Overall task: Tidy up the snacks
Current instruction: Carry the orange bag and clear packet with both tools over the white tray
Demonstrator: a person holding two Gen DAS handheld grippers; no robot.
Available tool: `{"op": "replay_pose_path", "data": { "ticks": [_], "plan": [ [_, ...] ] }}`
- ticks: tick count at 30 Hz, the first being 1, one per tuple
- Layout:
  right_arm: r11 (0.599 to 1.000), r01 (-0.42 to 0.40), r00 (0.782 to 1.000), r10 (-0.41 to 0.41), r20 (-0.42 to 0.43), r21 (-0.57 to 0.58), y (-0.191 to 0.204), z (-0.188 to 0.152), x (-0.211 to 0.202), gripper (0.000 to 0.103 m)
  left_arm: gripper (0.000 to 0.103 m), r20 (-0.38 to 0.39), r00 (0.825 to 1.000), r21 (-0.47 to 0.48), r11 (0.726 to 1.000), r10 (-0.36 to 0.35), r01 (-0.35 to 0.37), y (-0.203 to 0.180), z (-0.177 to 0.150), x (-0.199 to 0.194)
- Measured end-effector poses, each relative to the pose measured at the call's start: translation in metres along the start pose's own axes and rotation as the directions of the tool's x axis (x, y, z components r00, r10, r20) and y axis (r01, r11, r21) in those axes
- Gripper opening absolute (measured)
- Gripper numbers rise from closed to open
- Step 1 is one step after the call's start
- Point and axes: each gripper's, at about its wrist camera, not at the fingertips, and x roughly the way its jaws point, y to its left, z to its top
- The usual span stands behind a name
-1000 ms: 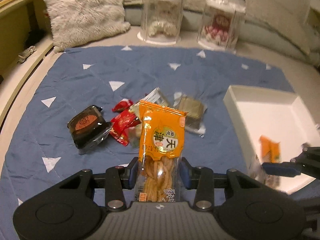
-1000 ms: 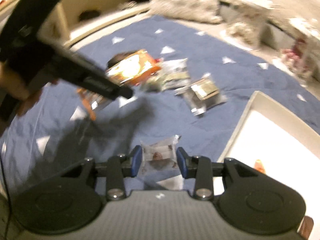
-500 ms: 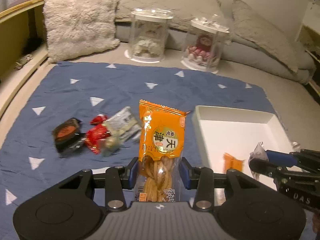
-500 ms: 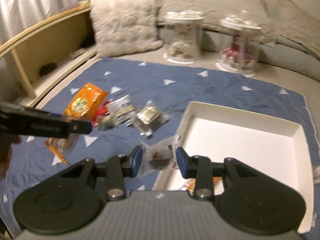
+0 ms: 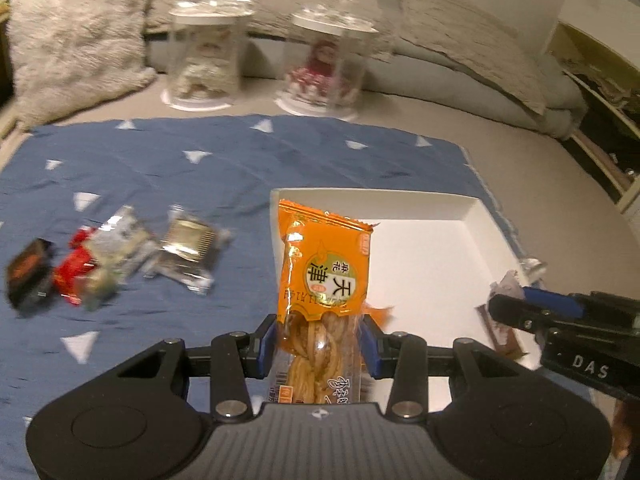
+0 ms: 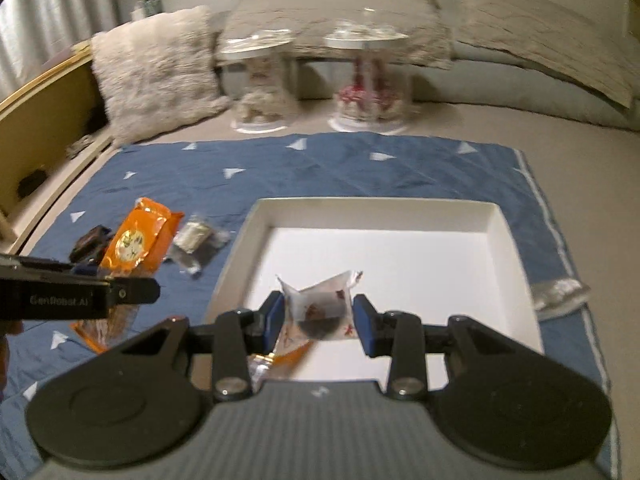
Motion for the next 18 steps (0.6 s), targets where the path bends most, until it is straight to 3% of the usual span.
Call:
{"op": "replay_pose_path", "data": {
  "ticks": [7,10,18],
  "plan": [
    [0.998,0.038,0.999,-0.037,-0.013,0.051,-0.029,-0.009,-0.003,0.044,0.044,-0.024,0.991,-0.038,0.991,-0.131,0.130,-0.033,-0.002,0.029],
    [0.996,0.050,0.999,-0.048,-0.017,0.076,-0.041,-0.012,-0.004,0.044,0.045,-0.056,0.974,-0.050,0.975,-0.218,0.216,-0.047,-0.004,0.047],
    [0.989,0.073,0.997,-0.068,-0.040,0.132,-0.067,-0.013,0.004,0.044,0.045,-0.168,0.936,-0.094,0.950,-0.309,0.297,-0.064,-0.007,0.098]
  ]
}}
